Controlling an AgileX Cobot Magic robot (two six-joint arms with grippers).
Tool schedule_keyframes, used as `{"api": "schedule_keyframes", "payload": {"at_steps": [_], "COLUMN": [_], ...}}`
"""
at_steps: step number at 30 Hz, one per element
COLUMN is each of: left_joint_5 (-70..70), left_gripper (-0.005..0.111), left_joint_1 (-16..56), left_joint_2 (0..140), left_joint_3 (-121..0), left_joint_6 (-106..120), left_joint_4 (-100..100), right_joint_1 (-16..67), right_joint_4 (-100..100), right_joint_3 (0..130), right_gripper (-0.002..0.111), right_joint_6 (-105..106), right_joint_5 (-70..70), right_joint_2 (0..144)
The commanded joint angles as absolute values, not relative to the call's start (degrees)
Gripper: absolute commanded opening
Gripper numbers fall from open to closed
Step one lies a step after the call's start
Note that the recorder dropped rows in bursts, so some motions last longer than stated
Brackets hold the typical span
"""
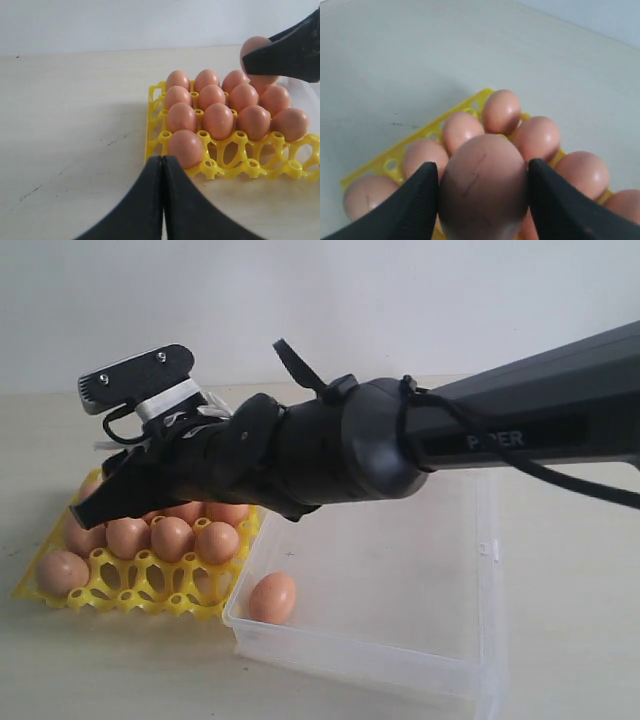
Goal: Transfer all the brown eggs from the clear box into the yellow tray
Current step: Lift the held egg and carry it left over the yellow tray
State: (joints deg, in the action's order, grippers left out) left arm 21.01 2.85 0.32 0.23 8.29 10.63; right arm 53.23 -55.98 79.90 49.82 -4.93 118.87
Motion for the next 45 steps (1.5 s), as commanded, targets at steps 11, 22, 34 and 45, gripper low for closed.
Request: {"api": "schedule_keyframes", "payload": {"at_steps": [11, 22, 34, 45], "left_joint_5": [20.46, 20.46, 20.46, 20.46], "left_gripper": [0.0, 0.0, 0.0, 0.0], "left_joint_1": [2.79, 2.79, 2.79, 2.79], "left_joint_2": [0.0, 0.0, 0.0, 0.0], "left_joint_3": [0.0, 0.0, 0.0, 0.0], "left_joint_6": [8.34, 8.34, 8.34, 8.34], "left_joint_4": [10.68, 10.68, 10.68, 10.68], "right_joint_1": [53.29, 53.25, 53.28, 53.28], "right_joint_4": [-54.86, -0.58, -1.07, 3.47], "right_joint_3": [87.79, 87.91, 84.4, 73.0], "right_gripper": [0.0, 0.0, 0.0, 0.0], "right_joint_6": [51.2, -2.42, -1.66, -6.09], "right_joint_5": [2.07, 0.84, -5.15, -31.83], "right_joint_2": [119.92, 119.92, 122.86, 124.19]}}
